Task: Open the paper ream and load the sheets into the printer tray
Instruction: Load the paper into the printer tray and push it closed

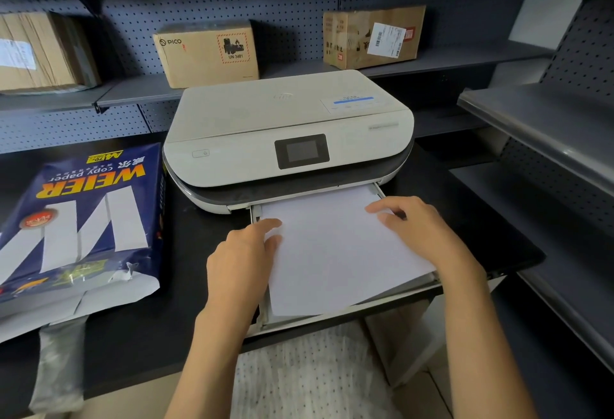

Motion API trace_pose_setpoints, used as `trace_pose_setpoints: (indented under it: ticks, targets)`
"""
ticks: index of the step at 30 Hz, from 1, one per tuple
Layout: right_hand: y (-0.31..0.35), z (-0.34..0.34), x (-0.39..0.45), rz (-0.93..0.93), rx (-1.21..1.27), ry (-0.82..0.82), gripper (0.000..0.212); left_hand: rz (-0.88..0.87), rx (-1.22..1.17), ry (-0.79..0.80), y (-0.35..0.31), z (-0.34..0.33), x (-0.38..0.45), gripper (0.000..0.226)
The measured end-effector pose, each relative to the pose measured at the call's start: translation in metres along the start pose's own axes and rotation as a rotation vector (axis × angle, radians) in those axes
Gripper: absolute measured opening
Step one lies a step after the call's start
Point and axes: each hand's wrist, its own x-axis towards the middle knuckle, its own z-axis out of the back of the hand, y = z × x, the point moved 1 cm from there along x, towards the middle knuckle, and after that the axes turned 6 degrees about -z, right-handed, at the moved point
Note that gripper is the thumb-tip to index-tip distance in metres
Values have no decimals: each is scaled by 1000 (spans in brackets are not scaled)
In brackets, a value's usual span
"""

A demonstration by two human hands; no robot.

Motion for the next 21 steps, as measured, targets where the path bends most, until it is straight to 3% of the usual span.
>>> trace_pose_setpoints:
  ticks: [12,17,21]
  targets:
    - [-10,4,-8,-39,-42,-75,28,14,-44,31,2,-1,0,41]
    - [-7,10,-24,-5,-206,-167,37,-17,-28,56,-1,3,-7,46]
    - [-6,10,-35,63,-129,10,44,-214,-84,151,-11,9,-14,37]
